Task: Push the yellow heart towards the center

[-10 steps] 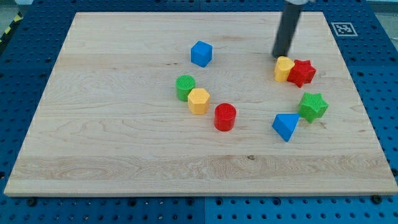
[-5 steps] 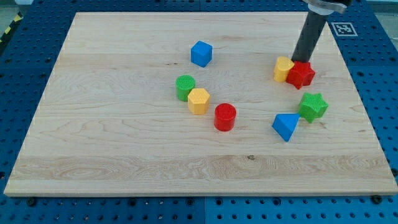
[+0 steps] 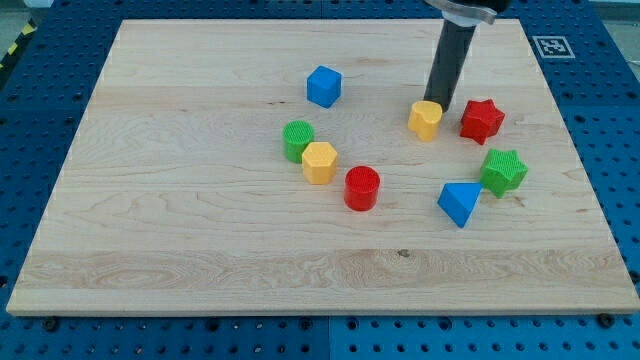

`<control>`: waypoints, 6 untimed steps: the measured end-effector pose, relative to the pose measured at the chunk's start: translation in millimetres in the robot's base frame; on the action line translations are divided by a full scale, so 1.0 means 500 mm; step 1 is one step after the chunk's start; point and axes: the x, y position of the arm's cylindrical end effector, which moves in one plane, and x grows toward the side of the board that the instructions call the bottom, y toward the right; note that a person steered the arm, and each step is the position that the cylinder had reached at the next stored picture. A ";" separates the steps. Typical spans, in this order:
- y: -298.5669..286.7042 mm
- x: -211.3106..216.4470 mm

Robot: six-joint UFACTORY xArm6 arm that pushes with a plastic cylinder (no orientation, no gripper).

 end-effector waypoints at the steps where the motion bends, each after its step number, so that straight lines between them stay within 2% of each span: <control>1: -0.030 0.015; 6: -0.018 0.054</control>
